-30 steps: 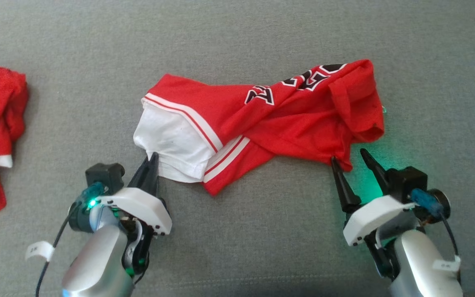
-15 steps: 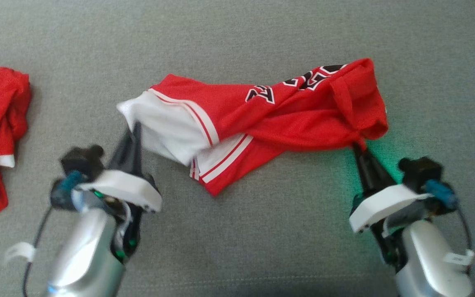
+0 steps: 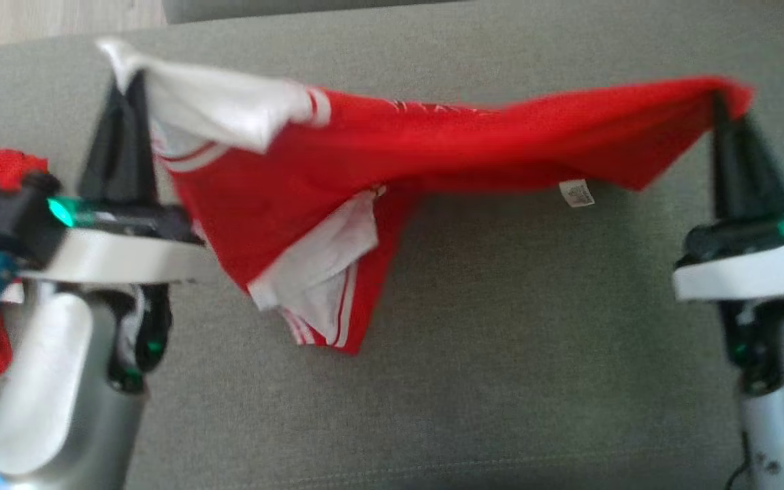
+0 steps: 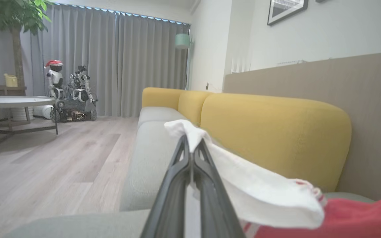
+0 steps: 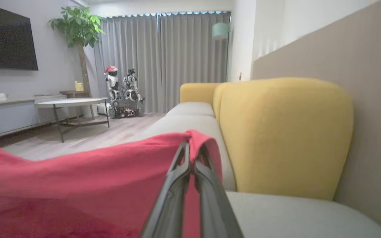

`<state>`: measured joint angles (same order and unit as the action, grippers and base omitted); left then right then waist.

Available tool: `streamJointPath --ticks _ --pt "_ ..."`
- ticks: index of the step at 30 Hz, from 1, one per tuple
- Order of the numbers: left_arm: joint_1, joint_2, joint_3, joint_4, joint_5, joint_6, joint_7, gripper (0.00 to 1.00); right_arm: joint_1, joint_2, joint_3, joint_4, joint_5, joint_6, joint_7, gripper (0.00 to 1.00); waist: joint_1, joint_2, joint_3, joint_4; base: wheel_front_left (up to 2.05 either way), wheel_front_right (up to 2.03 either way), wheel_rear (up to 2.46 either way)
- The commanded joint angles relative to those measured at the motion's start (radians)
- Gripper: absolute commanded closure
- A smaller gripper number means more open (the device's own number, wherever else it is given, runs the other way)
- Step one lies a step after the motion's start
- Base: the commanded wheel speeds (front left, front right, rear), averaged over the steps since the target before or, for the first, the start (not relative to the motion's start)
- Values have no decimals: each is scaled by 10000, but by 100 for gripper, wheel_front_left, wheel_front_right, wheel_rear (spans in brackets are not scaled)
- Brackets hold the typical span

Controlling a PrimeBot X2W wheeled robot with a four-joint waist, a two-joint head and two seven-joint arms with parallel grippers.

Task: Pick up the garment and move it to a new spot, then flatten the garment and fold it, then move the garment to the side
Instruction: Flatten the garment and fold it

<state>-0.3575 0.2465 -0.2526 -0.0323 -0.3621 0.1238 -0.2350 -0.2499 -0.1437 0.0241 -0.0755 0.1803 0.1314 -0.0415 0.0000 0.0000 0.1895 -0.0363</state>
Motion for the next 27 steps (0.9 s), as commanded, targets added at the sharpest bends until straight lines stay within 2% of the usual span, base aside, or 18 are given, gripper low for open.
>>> streamJointPath --ticks 1,16,21,27 --pt "-765 391 492 -590 68 40 86 100 -462 -185 37 -587 -79 -7 96 100 0 0 -107 -15 0 0 0" --pt "-2599 1275 968 -2670 336 215 1416 100 -1504 -824 -1365 -2956 12 -7 1096 100 0 0 -942 28 0 0 0" --pt "-2982 1284 849 -2974 318 249 1866 100 -1724 -838 -1391 -3096 285 -7 1588 100 0 0 -1081 52 0 0 0" --pt "-3307 1098 596 -2646 142 133 1991 100 -1987 -811 -1172 -2806 587 -7 1894 100 0 0 -943 97 0 0 0"
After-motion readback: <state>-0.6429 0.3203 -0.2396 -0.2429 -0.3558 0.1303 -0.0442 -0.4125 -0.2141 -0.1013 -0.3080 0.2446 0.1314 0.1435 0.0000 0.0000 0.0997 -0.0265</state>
